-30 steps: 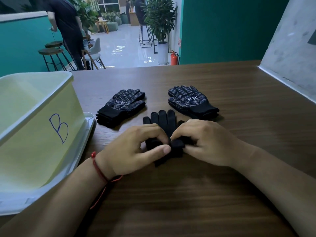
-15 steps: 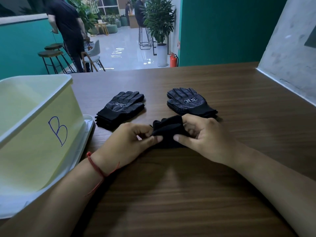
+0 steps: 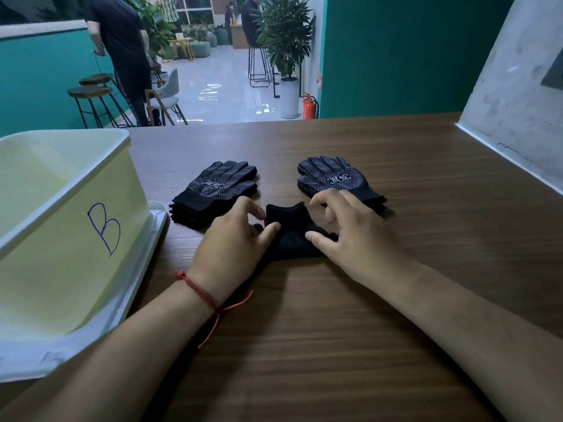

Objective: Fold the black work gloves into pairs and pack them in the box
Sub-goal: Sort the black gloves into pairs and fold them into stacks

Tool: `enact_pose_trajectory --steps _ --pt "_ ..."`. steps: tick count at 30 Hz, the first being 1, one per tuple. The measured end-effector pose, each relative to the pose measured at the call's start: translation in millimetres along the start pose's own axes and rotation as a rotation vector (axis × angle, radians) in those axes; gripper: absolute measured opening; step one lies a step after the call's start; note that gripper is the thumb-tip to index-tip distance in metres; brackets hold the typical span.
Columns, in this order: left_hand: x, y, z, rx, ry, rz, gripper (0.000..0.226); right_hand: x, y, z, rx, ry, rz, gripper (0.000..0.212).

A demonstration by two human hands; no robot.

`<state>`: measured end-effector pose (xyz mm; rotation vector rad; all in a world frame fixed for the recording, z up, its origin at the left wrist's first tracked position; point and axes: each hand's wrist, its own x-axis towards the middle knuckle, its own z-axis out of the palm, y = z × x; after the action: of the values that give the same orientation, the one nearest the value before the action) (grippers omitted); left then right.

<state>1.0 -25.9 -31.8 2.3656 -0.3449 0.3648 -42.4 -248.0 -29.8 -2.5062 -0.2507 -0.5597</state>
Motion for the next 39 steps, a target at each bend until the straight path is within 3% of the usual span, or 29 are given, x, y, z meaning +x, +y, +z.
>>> enact_pose_trajectory --steps 2,5,7,11,15,19,21,24,30,33,35,37,39 --pt "2 -1 1 0.036 0.009 -0.002 0.032 1 0 0 -0.047 -0.027 -0.143 0.04" --pt "3 -4 2 0.152 0.011 0.026 0.028 1 1 5 -0.093 -0.209 -0.336 0.047" --pt "3 -7 -1 0.164 -0.009 0.141 0.019 0 1 6 -0.105 -0.314 -0.299 0.055" --pt "8 -15 -3 0.294 -0.169 0.467 0.048 0 2 7 -0.137 -0.382 -0.223 0.064" --pt "5 -20 0 0.383 -0.296 0.323 0.077 1 2 7 -0.232 -0.395 -0.155 0.065" --pt "7 -18 -10 0.167 -0.213 0.462 0.042 1 0 3 -0.241 -0.405 -0.13 0.062" --pt "5 -12 -21 0.11 -0.254 0.564 0.028 1 0 3 -0.229 -0.41 -0.126 0.062" --pt "2 -8 -24 0.22 -0.331 0.613 0.032 1 1 4 -0.186 -0.391 -0.124 0.061" --pt "1 -1 -17 0.333 -0.216 0.708 0.026 0 -3 -2 0.056 -0.202 -0.22 0.041" --pt "1 2 -19 0.3 -0.141 0.708 0.025 -3 -9 -8 0.125 -0.272 -0.148 0.033" --pt "-1 5 -22 0.216 -0.098 0.694 0.021 -5 -8 -5 0.104 -0.191 -0.165 0.032" --pt "-8 10 -24 0.032 -0.05 0.589 0.016 -4 -10 -6 0.249 -0.051 -0.13 0.017" --pt "-15 15 -23 -0.248 -0.047 0.4 0.016 -4 -12 -10 0.494 -0.032 -0.001 0.012"
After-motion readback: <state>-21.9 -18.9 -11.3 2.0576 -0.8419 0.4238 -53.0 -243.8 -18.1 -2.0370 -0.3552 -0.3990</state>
